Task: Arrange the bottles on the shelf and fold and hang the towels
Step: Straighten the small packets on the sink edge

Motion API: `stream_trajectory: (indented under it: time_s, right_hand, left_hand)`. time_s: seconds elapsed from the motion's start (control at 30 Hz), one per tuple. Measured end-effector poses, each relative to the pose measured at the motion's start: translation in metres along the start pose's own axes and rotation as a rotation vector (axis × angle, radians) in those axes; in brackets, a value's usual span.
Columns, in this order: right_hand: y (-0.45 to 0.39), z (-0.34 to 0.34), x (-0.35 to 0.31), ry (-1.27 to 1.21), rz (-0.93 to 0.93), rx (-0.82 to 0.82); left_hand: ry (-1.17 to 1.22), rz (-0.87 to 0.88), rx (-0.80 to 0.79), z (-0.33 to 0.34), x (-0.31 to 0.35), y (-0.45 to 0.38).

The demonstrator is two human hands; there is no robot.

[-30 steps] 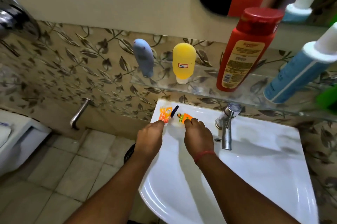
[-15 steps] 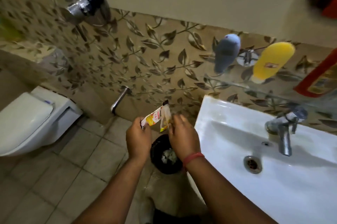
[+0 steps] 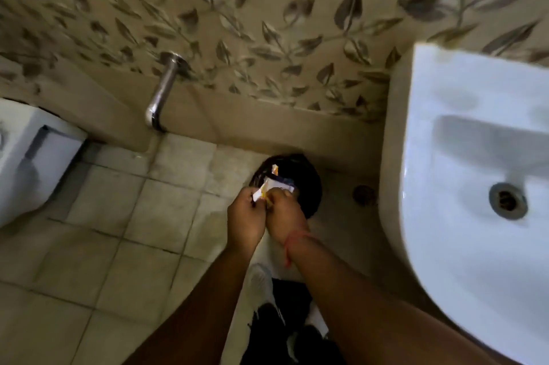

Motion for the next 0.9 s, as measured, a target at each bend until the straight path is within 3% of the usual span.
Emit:
stream_trajectory:
  time_s: [0.27,0.47,0.67,0.9]
  right_hand:
    - [-0.077,0.108,0.134,-0.392,0.346,-0.074]
    - [-0.144,0.169,0.189,-0.536,0.421,0.058]
    - [-0.161,0.189,0.205,-0.695,0.536,0.145]
    - [-0.127,0.157,0.173,-0.583,0.591,0.119]
  left_hand:
    - [0.226,-0.339,-0.351,0.125,-0.137,-0.079]
    - [0.414,-0.429,-0.452,0.186,-0.194,-0.138]
    - [0.485,-0.424,-0.478,0.198,-0.207,-0.160]
    - [0.392,-0.457,-0.480,0.146,-0.152,-0.109]
Point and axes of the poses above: each hand's wrist, its own y-axis away from the middle knuckle, its own z-axis out of the palm, x = y × z, the point moved 4 cm from there along -y, towards the middle knuckle, and after that the axes turned 4 degrees about x, right-handed, at the moved point
